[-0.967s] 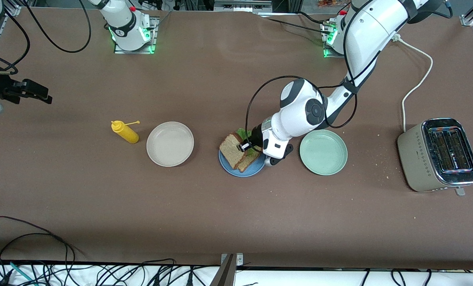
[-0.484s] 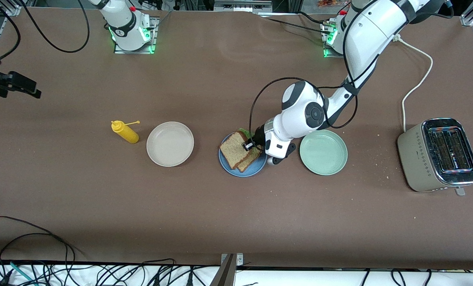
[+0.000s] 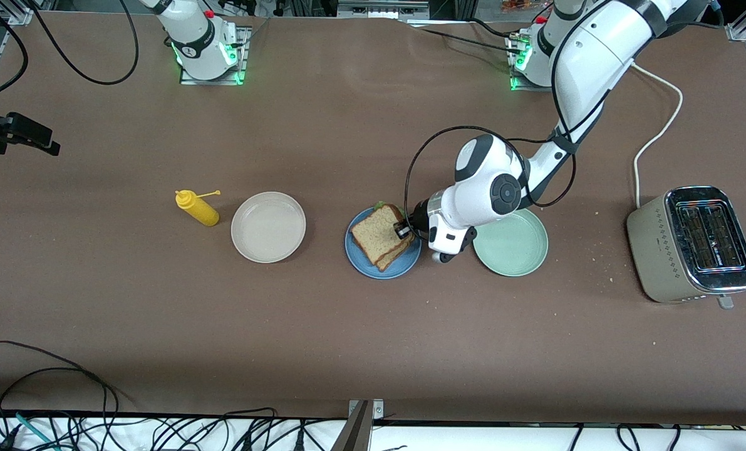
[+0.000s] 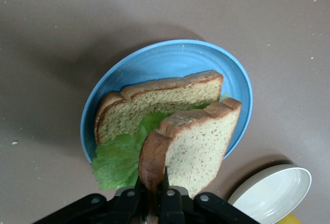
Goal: Make sandwich in blue plate with both arms
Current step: 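Open the left gripper to release the toast on the sandwich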
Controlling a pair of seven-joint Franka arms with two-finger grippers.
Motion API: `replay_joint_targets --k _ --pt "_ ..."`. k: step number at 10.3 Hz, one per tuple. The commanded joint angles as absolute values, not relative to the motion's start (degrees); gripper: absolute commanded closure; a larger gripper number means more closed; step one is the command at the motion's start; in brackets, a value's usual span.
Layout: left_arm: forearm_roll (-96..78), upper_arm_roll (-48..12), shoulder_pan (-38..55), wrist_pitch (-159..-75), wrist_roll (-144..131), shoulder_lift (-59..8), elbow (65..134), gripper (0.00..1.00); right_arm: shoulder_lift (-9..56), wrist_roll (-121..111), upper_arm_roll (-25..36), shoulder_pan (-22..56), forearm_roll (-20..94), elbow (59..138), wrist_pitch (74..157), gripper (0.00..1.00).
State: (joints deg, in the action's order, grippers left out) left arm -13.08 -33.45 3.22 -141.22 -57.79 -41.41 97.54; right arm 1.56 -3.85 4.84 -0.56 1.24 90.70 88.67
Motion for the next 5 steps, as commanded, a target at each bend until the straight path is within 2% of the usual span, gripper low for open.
replay_joint_targets --k 1,4,5 --pt "-13.97 -33.14 3.86 -139.75 -57.13 -40.6 98.35 1.0 2.02 -3.08 4.75 -0.62 0.44 89.12 87.98 0.0" --pt "-13.97 -30.86 6.32 -139.75 -57.13 -40.96 98.18 0.98 1.93 -2.81 4.39 -0.44 -0.79 89.03 87.98 0.0" --pt "-13.97 -30.68 6.42 -139.75 -57.04 -41.31 98.0 0.9 1.93 -2.73 4.39 -0.44 -0.7 89.03 87.8 0.0"
